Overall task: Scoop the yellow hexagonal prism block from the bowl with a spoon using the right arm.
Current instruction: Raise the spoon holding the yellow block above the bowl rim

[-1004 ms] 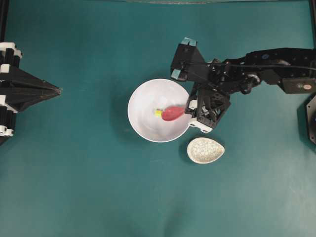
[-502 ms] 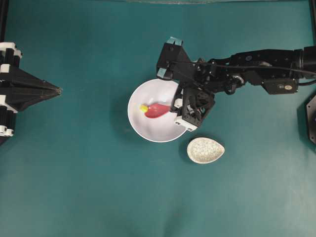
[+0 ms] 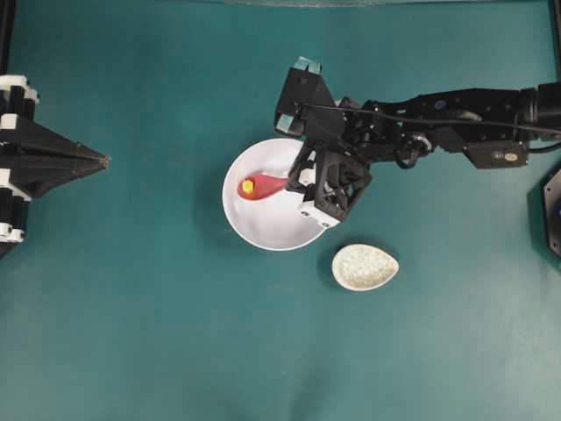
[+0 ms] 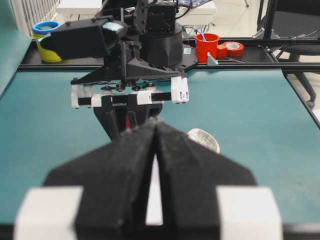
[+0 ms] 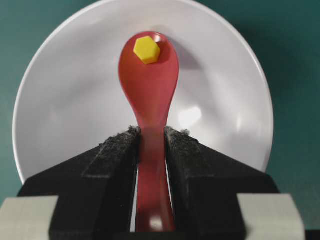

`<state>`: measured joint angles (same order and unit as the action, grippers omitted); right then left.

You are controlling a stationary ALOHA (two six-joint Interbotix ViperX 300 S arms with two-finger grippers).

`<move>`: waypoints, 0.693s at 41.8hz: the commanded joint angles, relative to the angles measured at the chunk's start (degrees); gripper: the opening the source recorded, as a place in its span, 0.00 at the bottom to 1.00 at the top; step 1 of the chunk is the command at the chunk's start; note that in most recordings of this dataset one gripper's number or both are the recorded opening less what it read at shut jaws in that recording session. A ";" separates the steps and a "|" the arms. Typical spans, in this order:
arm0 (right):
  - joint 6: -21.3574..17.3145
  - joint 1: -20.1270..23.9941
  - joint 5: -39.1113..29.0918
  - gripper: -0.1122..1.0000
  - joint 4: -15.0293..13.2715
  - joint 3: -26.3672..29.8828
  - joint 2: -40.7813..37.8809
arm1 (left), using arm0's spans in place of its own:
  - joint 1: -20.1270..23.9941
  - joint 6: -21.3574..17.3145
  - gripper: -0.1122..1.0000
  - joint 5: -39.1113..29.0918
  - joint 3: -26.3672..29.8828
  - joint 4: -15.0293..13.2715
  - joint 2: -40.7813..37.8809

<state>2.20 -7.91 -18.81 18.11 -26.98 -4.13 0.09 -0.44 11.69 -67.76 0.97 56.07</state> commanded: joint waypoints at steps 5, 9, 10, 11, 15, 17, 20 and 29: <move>0.09 0.44 2.02 0.31 -0.44 0.26 2.81 | 0.09 -0.09 0.10 0.53 0.88 0.18 -0.44; 0.09 0.79 3.69 0.31 -0.62 -0.79 4.22 | 0.09 -0.09 0.10 0.62 0.88 0.18 -0.35; 0.09 0.97 4.13 0.31 -0.62 -1.05 4.57 | 0.09 -0.09 0.10 0.62 0.97 0.18 -0.44; 0.09 1.05 4.92 0.31 -0.62 -1.58 5.10 | 0.09 -0.09 0.10 0.62 0.97 0.18 -0.44; 0.09 1.41 7.47 0.31 -0.62 -3.25 6.86 | 0.09 -0.09 0.10 0.62 0.88 0.18 -0.35; 0.09 1.58 9.05 0.31 -0.62 -4.48 7.91 | 0.09 -0.09 0.10 0.62 0.97 0.18 -0.44; 0.09 1.85 11.69 0.31 -0.62 -6.50 9.67 | 0.09 0.00 0.10 0.62 0.97 0.18 -0.44; 0.09 2.64 21.97 0.31 -0.62 -12.92 15.21 | 0.09 0.00 0.10 0.70 0.88 0.18 -0.44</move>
<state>2.20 -5.71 -1.14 17.67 -38.50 7.56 0.09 -0.44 11.78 -67.76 0.97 56.07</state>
